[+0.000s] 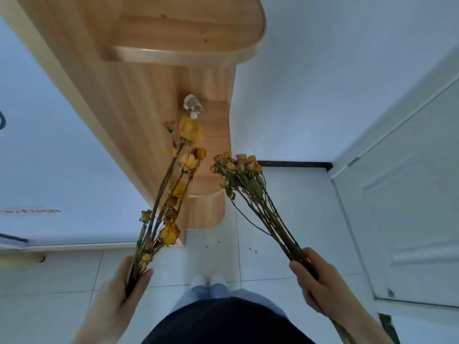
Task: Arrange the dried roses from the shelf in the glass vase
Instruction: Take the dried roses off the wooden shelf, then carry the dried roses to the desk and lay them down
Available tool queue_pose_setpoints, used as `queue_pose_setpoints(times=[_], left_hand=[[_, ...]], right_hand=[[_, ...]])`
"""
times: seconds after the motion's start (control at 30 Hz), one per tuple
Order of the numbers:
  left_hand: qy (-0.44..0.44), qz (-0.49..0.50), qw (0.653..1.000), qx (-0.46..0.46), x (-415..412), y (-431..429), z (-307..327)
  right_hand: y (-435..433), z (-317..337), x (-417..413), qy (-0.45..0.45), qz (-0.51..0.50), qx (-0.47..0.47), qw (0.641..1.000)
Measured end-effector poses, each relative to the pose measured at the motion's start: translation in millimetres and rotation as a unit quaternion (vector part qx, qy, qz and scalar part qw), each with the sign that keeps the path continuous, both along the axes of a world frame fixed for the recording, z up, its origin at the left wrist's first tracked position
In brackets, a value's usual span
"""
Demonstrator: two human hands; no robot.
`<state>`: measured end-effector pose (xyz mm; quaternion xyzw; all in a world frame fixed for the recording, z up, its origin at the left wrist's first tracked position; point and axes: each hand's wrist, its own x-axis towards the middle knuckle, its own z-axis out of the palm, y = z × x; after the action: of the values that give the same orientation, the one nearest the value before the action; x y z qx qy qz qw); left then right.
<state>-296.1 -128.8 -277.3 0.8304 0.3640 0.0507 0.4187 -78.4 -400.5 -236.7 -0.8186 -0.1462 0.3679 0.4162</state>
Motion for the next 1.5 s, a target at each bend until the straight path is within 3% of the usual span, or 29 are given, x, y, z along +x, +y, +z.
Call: queue_pose_setpoints(times=[0.3, 0.6, 1.07, 1.5], left_hand=[[0.09, -0.038, 0.992, -0.085, 7.3, -14.1, -60.4], [0.088, -0.059, 0.987, -0.122, 12.6, -10.1, -93.2], [0.16, -0.255, 0.949, -0.089, 44.2, -44.3, -104.7], [0.162, -0.365, 0.915, -0.062, 39.2, -216.7, -106.7]], right_hand=[[-0.9, -73.0, -20.0, 0.073, -0.064, -0.06, 0.993], [-15.8, -90.4, -48.7, 0.097, -0.115, -0.088, 0.985], [-93.6, -102.1, -134.9, 0.118, -0.303, -0.059, 0.944], [-268.2, -118.3, -255.5, 0.105, -0.464, -0.013, 0.88]])
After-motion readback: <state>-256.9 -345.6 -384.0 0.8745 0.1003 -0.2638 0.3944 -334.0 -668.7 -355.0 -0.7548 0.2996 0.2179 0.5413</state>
